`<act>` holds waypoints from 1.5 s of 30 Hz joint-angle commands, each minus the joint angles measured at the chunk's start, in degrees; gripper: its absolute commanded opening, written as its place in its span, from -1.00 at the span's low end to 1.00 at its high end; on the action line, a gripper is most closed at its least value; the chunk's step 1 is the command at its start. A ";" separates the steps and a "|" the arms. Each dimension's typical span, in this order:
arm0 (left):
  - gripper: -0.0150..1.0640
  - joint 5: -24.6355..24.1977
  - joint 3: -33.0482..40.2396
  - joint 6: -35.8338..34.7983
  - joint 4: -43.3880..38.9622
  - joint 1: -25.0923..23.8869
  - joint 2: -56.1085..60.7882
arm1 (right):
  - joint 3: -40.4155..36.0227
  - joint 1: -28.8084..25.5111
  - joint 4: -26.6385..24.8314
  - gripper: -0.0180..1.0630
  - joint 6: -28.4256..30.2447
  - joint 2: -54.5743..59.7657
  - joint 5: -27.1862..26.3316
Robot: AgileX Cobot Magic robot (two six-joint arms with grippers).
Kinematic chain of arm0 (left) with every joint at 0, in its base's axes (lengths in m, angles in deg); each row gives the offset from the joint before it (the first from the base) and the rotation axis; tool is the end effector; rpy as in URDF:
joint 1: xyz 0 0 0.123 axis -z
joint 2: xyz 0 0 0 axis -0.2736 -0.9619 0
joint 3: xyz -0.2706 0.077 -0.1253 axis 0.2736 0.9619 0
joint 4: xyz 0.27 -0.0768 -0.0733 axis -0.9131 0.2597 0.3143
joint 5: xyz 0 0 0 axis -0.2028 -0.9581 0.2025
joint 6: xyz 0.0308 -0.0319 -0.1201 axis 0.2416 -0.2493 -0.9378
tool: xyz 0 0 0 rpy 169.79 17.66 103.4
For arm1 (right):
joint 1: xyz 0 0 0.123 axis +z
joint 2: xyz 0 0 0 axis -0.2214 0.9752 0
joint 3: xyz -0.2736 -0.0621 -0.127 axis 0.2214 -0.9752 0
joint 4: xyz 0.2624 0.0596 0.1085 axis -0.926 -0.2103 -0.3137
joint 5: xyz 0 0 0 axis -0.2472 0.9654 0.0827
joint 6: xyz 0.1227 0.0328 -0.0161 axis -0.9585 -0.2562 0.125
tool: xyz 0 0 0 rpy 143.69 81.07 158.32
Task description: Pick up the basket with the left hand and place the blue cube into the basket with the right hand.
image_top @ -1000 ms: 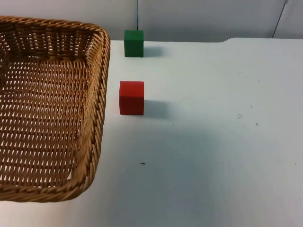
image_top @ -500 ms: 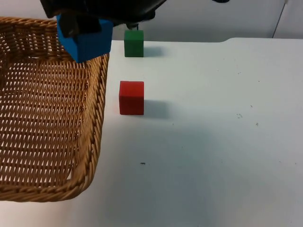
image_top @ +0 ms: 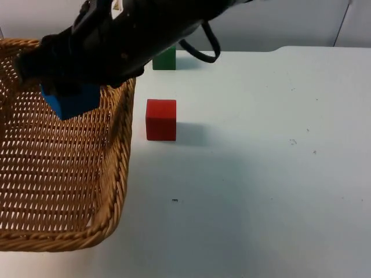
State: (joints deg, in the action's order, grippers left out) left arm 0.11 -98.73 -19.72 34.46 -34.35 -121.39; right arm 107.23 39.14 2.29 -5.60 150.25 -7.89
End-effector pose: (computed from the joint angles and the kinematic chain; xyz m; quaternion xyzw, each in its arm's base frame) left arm 0.2894 0.0166 0.1500 -0.0285 0.9488 -0.2877 0.1273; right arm 0.3351 0.4309 0.1819 -0.3396 0.8495 0.2095 0.3451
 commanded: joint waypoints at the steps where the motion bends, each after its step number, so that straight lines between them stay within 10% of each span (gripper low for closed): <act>1: -0.97 -1.31 -0.37 -0.03 1.67 0.27 0.13 | 2.38 0.59 -0.20 -0.97 0.26 1.53 0.63; 10: -0.97 -1.31 -0.37 -0.03 1.67 0.27 0.13 | 7.77 0.73 0.21 -0.86 0.15 6.83 5.55; 14: -0.97 -1.31 -0.37 -0.03 1.67 0.27 0.13 | 7.77 0.73 1.99 -0.19 0.15 6.58 5.43; 21: -0.97 -0.95 -0.37 -0.03 1.67 0.27 0.13 | 7.77 0.73 2.71 0.39 0.15 4.68 6.05; 37: -0.97 0.72 -0.37 -0.03 0.40 0.27 0.13 | 7.35 0.73 13.40 0.33 4.66 -15.33 15.33; 45: -0.97 1.90 -0.37 -0.03 -0.93 0.27 0.13 | -8.81 0.73 13.38 0.33 4.77 -30.92 8.18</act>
State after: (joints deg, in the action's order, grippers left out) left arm 2.65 -98.73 -19.72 31.80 -34.35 -121.39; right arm 99.74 39.61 15.17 -1.37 120.23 1.27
